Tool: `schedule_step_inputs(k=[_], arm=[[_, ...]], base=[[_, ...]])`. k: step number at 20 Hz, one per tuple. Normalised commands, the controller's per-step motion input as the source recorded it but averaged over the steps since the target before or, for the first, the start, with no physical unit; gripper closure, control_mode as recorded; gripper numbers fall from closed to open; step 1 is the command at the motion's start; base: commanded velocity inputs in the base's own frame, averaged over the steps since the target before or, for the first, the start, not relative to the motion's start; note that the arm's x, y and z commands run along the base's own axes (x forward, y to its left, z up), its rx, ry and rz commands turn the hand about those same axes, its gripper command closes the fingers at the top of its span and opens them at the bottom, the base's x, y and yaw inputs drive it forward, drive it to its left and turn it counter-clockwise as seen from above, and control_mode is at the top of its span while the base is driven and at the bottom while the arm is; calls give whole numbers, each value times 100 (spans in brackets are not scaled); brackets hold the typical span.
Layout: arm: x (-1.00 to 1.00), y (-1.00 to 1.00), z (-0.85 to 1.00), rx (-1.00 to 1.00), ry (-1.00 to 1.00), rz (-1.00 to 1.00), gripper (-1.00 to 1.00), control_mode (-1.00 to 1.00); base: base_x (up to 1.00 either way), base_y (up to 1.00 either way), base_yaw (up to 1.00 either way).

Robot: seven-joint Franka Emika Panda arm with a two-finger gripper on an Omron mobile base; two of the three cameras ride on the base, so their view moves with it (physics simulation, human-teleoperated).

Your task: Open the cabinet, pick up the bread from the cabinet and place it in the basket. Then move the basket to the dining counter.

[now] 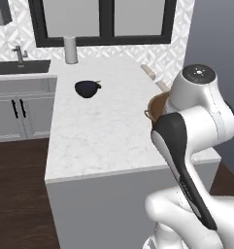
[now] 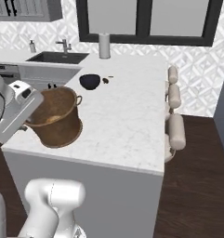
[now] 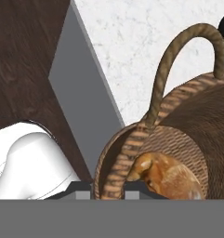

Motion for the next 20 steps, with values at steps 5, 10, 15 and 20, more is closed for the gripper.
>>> schedule_step_inputs(k=[5, 10, 15, 20], arm=[[0, 0, 0, 0, 0, 0, 100, 100], [0, 0, 0, 0, 0, 0, 100, 100], [11, 0, -9, 1, 0, -5, 100, -100], [98, 4, -36, 3, 4, -1, 100, -100]], base=[[47, -35, -5], [45, -19, -17], [11, -2, -10], [0, 0, 0]])
